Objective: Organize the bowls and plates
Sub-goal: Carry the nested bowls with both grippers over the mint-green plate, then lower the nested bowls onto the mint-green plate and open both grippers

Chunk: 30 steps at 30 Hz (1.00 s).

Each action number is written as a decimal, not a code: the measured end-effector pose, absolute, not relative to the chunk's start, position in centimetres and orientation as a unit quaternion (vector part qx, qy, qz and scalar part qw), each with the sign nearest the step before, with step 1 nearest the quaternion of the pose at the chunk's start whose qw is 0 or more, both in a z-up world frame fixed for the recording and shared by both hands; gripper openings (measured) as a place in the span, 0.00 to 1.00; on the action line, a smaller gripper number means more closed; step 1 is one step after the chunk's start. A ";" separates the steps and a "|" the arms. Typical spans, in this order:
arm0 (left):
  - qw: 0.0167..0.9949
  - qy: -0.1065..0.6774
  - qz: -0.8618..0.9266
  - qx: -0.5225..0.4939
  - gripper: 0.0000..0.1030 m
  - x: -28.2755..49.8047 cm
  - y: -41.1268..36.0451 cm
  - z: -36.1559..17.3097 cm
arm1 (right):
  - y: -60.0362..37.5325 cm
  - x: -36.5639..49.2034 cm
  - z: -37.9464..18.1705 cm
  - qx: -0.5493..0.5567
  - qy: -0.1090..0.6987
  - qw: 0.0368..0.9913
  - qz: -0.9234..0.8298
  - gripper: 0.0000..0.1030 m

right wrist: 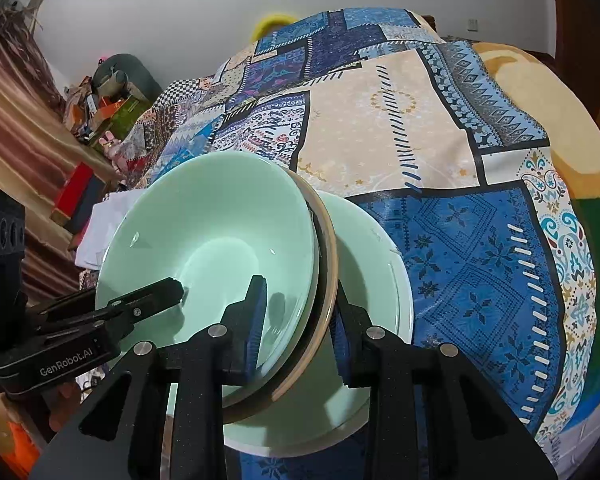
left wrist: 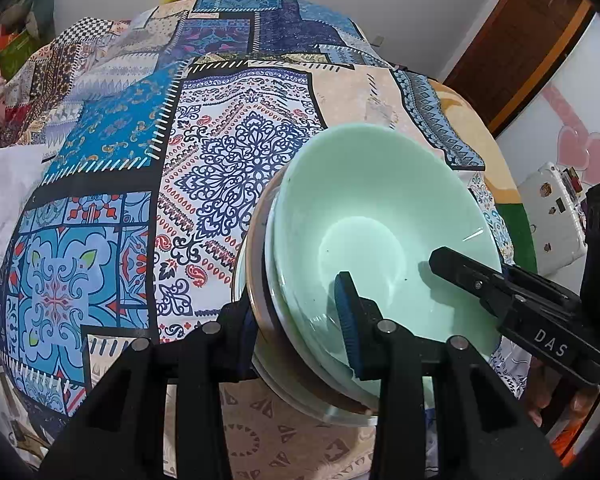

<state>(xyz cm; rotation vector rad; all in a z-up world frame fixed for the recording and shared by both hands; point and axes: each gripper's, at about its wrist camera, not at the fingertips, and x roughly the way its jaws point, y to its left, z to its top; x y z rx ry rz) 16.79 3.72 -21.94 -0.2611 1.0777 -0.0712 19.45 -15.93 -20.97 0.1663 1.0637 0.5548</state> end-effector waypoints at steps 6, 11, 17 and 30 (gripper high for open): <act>0.849 0.512 -0.036 -0.122 0.36 16.9 3.6 -22.0 | -15.8 19.2 -21.0 0.074 0.497 0.823 0.266 0.30; 0.853 0.508 -0.035 -0.118 0.38 16.5 3.8 -21.8 | -15.6 18.2 -19.5 0.035 0.478 0.841 0.251 0.34; 0.873 0.478 -0.020 -0.100 0.43 14.6 4.0 -19.0 | -16.7 16.5 -16.0 0.027 0.435 0.864 0.251 0.41; 0.946 0.310 -0.016 -0.093 0.62 5.7 3.9 -6.6 | -18.1 9.6 -6.2 0.024 0.293 0.914 0.281 0.50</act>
